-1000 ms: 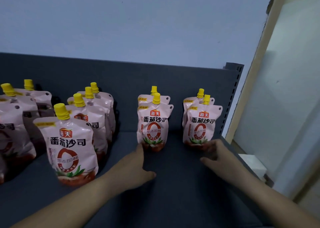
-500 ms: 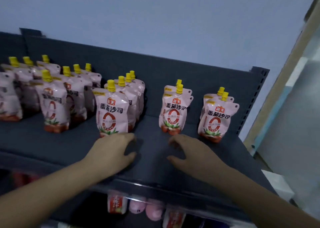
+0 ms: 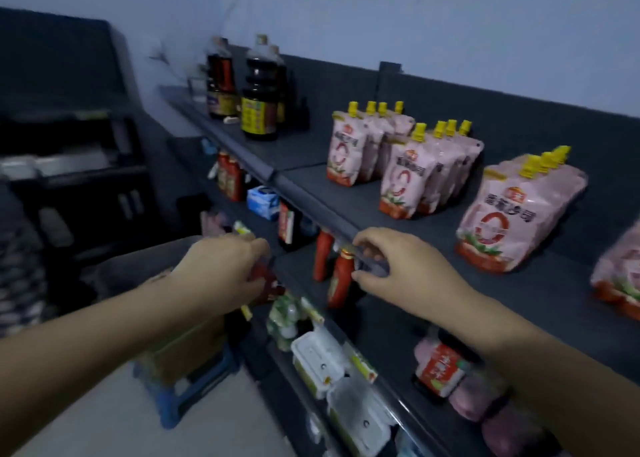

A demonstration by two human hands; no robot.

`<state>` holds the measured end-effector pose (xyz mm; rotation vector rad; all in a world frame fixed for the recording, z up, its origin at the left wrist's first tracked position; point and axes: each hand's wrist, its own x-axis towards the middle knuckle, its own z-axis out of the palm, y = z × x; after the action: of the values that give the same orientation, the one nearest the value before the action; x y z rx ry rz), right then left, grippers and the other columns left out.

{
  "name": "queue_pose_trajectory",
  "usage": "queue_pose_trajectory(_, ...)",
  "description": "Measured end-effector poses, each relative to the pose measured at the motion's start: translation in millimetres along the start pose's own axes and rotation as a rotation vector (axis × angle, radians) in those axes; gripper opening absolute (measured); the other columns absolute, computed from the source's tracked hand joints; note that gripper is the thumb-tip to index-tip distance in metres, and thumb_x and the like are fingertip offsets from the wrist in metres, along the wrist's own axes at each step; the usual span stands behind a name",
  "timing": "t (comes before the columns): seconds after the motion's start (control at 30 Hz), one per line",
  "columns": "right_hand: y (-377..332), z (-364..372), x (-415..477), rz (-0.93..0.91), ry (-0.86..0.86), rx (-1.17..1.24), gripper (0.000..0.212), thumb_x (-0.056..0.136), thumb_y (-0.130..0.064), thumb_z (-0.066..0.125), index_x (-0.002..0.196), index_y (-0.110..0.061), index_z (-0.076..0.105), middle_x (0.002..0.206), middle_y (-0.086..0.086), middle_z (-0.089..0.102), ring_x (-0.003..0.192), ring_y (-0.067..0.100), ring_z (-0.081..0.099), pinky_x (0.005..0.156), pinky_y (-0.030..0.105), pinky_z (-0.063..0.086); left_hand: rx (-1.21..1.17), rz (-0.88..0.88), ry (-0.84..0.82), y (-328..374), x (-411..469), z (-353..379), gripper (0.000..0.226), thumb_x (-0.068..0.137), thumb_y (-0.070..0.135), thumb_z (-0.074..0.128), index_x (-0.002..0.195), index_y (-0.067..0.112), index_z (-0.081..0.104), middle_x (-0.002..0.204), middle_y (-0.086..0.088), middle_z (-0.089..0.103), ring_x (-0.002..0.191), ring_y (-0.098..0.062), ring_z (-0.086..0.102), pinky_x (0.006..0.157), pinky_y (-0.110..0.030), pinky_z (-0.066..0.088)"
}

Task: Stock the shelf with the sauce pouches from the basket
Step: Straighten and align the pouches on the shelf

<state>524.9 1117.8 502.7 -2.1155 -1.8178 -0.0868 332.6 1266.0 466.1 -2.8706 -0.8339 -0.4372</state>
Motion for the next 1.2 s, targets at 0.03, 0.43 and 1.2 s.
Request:
queue_pose_trajectory(0.03,-12.8,8.6,14.9,-0.033,-0.024,0.001,0.042,0.082,-0.037,0.062,0.121,-0.026,0.051,0.109,-0.007,0.058,0.099,0.014,0.056,0.08,0.032,0.047,0.019,-0.04,-0.018,-16.2,-10.6,0.4,0.028,0.083,0.041,0.054,0.103,0.022,0.054,0.109,0.002,0.06,0.101,-0.024,0.06,0.072,-0.036,0.048)
queue_pose_trajectory(0.43,-186.1,150.6,207.0,-0.376,-0.238,-0.007,0.041,0.084,-0.035,0.06,0.121,-0.023,0.046,0.096,-0.006,0.052,0.09,0.019,0.058,0.064,0.033,0.043,0.157,-0.493,-0.148,-237.4,-121.0,11.4,0.037,0.088,0.047,0.047,0.117,0.025,0.05,0.118,0.005,0.056,0.104,-0.018,0.057,0.069,-0.029,0.042)
queue_pose_trajectory(1.2,-181.1,357.7,439.6,-0.315,-0.544,0.058,0.033,0.084,-0.026,0.057,0.117,-0.019,0.052,0.112,0.0,0.06,0.102,0.022,0.057,0.071,0.029,0.038,-0.051,-0.649,-0.379,-435.3,-10.2,165.8,0.036,0.089,0.056,0.042,0.086,0.02,0.039,0.107,-0.002,0.059,0.101,-0.023,0.058,0.067,-0.029,0.031)
